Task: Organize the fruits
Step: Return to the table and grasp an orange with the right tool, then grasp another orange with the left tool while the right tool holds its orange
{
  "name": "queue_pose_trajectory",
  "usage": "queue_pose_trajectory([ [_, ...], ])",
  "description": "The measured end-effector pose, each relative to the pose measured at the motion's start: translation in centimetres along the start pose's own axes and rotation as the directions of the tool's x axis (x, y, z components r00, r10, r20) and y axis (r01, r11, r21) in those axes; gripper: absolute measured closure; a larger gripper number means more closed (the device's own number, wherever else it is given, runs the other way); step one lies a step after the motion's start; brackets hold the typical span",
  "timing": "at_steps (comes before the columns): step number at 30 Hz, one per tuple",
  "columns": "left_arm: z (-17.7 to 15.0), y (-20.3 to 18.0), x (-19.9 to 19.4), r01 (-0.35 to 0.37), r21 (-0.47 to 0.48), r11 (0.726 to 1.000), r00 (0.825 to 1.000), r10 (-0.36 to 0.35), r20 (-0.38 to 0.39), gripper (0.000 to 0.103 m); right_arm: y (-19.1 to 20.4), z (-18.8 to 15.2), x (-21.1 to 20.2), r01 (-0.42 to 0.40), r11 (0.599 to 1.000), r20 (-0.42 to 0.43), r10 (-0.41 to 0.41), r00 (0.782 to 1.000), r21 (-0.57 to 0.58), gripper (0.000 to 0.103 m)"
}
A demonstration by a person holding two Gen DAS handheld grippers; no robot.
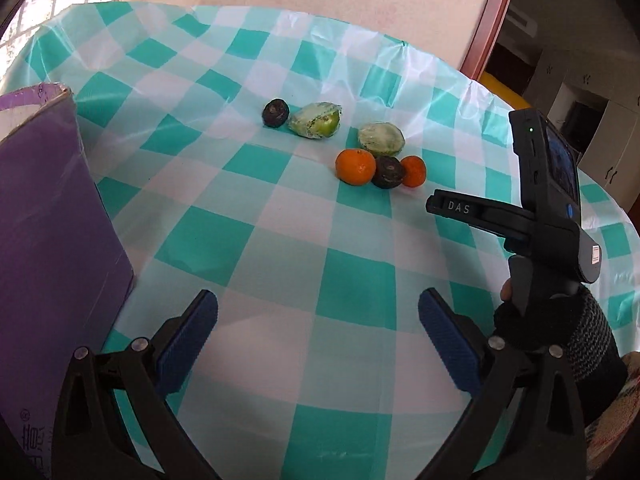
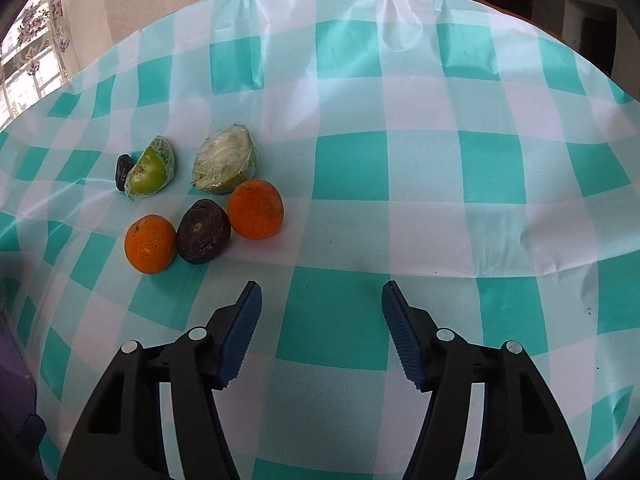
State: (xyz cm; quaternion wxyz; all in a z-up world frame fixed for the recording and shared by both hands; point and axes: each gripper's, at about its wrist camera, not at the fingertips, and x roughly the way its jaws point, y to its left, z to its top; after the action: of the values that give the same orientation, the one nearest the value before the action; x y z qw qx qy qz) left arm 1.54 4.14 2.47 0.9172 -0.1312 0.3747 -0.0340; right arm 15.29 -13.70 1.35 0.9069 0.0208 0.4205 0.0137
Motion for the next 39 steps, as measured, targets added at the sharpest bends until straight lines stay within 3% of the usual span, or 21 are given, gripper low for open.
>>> queue_pose_trajectory([
  [5,0.9,-0.4,1.7,0.026,-0.005,1.0,0.999,-0.026,-0.03,0.002,1.1,1.9,1.9,0.001,0.999,-0.018,-0.002,1.0,-0.035,0.042],
  [14,2.2,-1.9,4.4,-0.001,0.007,1.0,0.999,0.001,-0.054,0.002,3.0,4.0,3.5,-0.034,0.996,-0.028,0.031,0.999,-0.083,0.053],
  [16,2.8,-1.8,5.1,-0.005,-0.01,1.0,0.999,0.005,-0.048,0.002,3.0,4.0,3.5,-0.06,0.995,-0.027,0.058,0.998,-0.084,0.057],
  [17,3.3,-1.8,5.5,-0.01,-0.017,1.0,0.999,0.01,-0.046,0.002,2.9,4.0,3.4,-0.08,0.994,-0.025,0.078,0.997,-0.078,0.067],
  [21,5.1,-1.9,7.5,-0.049,-0.035,0.998,0.998,0.047,-0.045,0.002,0.2,3.8,2.7,-0.181,0.982,0.0,0.181,0.983,0.058,0.069],
  [23,6.1,-1.9,8.6,-0.064,-0.039,0.997,0.997,0.062,-0.049,0.004,-2.4,3.2,2.6,-0.266,0.944,0.038,0.264,0.964,0.193,0.069],
  [25,7.1,-2.2,9.9,-0.068,-0.031,0.997,0.996,0.066,-0.063,0.01,-3.9,2.7,2.3,-0.298,0.917,0.07,0.29,0.955,0.265,0.069],
  [33,10.0,-4.2,13.5,-0.094,0.062,0.994,0.99,0.1,-0.095,0.025,-3.2,3.4,2.9,-0.335,0.914,0.075,0.327,0.942,0.229,0.069],
  [35,10.4,-4.3,13.8,-0.104,0.075,0.992,0.99,0.11,-0.092,0.046,-3.1,3.4,2.8,-0.343,0.912,0.077,0.334,0.939,0.225,0.069],
  [36,10.5,-4.2,13.8,-0.074,0.069,0.995,0.993,0.08,-0.09,0.058,-3.0,3.4,2.8,-0.345,0.912,0.077,0.337,0.939,0.22,0.069],
  [39,10.8,-3.4,12.9,-0.011,0.023,1.0,0.998,0.013,-0.056,0.063,-3.1,3.3,2.9,-0.345,0.911,0.072,0.338,0.938,0.224,0.069],
])
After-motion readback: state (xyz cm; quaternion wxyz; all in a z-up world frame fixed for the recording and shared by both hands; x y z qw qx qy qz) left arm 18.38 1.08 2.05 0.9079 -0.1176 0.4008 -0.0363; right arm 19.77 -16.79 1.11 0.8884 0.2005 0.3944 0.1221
